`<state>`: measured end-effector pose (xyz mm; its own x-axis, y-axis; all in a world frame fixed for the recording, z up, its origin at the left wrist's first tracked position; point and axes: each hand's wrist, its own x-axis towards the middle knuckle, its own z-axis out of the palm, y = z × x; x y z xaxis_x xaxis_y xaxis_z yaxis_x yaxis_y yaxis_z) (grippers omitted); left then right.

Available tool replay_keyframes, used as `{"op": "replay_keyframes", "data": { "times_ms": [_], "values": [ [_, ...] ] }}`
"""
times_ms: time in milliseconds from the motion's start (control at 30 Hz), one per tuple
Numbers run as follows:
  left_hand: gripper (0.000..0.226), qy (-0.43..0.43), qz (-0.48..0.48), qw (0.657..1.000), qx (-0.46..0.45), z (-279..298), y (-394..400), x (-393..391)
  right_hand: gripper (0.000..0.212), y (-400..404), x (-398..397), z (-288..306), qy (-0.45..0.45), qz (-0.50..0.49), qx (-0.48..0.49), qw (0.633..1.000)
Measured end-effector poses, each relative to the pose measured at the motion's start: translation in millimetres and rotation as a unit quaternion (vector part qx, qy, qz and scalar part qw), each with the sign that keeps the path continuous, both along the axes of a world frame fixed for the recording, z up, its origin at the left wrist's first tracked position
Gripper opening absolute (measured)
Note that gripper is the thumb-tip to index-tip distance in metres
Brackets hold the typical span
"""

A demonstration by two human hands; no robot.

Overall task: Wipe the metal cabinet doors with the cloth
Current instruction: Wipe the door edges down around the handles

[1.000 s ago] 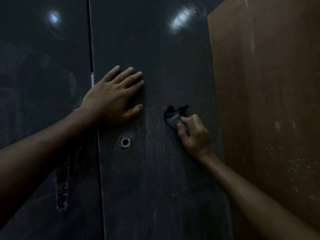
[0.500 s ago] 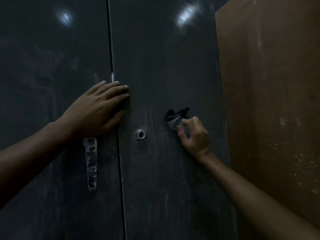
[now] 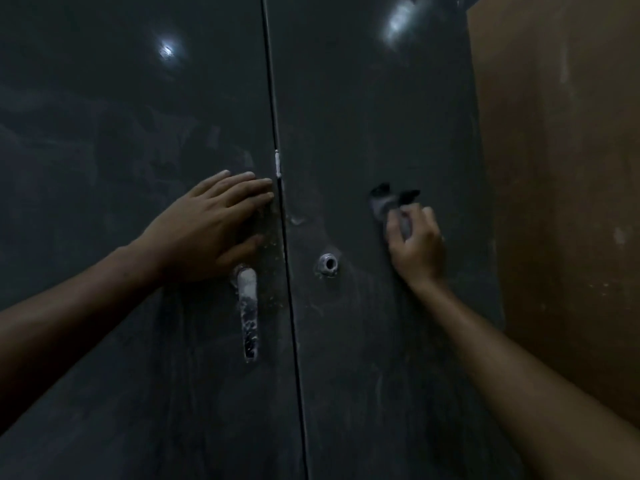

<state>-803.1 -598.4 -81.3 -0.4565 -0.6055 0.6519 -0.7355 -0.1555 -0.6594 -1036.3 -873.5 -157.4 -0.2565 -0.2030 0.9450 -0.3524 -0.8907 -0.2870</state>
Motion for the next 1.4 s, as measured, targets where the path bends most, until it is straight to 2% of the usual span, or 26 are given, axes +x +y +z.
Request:
{"op": "replay_keyframes", "data": {
  "times_ms": [67, 100, 167, 233, 300, 367, 433, 500, 567, 700, 767, 833, 933, 1000, 1067, 1133, 1200, 1233, 1333, 1400],
  "values": [
    [0.073, -0.002, 0.012, 1.000, -0.012, 0, 10, 8, 0.032, 16, 14, 32, -0.064, 0.004, 0.092, 0.994],
    [0.072, -0.002, 0.016, 1.000, -0.019, -1, 14, 11, 0.029, 32, 24, 41, -0.056, 0.019, 0.078, 0.995],
    [0.072, -0.008, 0.025, 0.999, -0.031, -6, 19, 16, 0.026, 61, 42, 40, 0.035, 0.056, -0.042, 0.997],
    [0.072, -0.019, 0.039, 0.998, -0.042, -12, 23, 22, 0.027, 71, 45, 18, 0.155, 0.083, -0.143, 0.974],
    [0.073, -0.033, 0.059, 0.997, -0.049, -16, 28, 28, 0.027, 59, 35, 8, 0.192, 0.065, -0.181, 0.962],
    [0.073, -0.045, 0.073, 0.995, -0.057, -18, 30, 30, 0.026, 49, 30, 20, 0.132, 0.044, -0.143, 0.980],
    [0.074, -0.047, 0.079, 0.994, -0.062, -18, 30, 31, 0.027, 51, 40, 55, 0.028, 0.045, -0.057, 0.997],
    [0.074, -0.048, 0.076, 0.994, -0.063, -18, 29, 32, 0.031, 66, 60, 88, -0.004, 0.051, -0.027, 0.998],
    [0.074, -0.051, 0.074, 0.994, -0.069, -18, 28, 32, 0.034, 90, 80, 92, 0.038, 0.062, -0.082, 0.994],
    [0.070, -0.051, 0.074, 0.994, -0.066, -20, 27, 31, 0.029, 108, 79, 29, 0.179, 0.075, -0.210, 0.958],
    [0.069, -0.050, 0.082, 0.993, -0.063, -19, 28, 31, 0.028, 100, 67, 22, 0.230, 0.066, -0.235, 0.942],
    [0.074, -0.042, 0.090, 0.993, -0.068, -19, 28, 31, 0.026, 101, 69, 43, 0.208, 0.050, -0.226, 0.950],
    [0.082, -0.028, 0.092, 0.991, -0.097, -22, 27, 30, 0.023, 122, 93, 85, 0.092, 0.058, -0.157, 0.982],
    [0.089, -0.001, 0.095, 0.987, -0.130, -24, 29, 30, 0.023, 135, 106, 78, 0.069, 0.067, -0.132, 0.987],
    [0.097, 0.021, 0.098, 0.983, -0.156, -25, 31, 30, 0.021, 138, 105, 45, 0.130, 0.078, -0.169, 0.974],
    [0.106, 0.016, 0.105, 0.983, -0.148, -24, 31, 31, 0.019, 132, 91, 10, 0.229, 0.071, -0.243, 0.940],
    [0.110, 0.005, 0.123, 0.983, -0.137, -25, 32, 32, 0.020, 119, 79, 13, 0.276, 0.049, -0.268, 0.922],
    [0.110, 0.005, 0.130, 0.982, -0.137, -25, 32, 32, 0.021, 117, 78, 27, 0.258, 0.041, -0.258, 0.930],
    [0.108, 0.011, 0.129, 0.982, -0.141, -25, 33, 30, 0.024, 123, 89, 74, 0.128, 0.035, -0.174, 0.976],
    [0.106, 0.014, 0.124, 0.982, -0.140, -25, 34, 30, 0.024, 132, 100, 70, 0.098, 0.046, -0.148, 0.983]
  ]
}}
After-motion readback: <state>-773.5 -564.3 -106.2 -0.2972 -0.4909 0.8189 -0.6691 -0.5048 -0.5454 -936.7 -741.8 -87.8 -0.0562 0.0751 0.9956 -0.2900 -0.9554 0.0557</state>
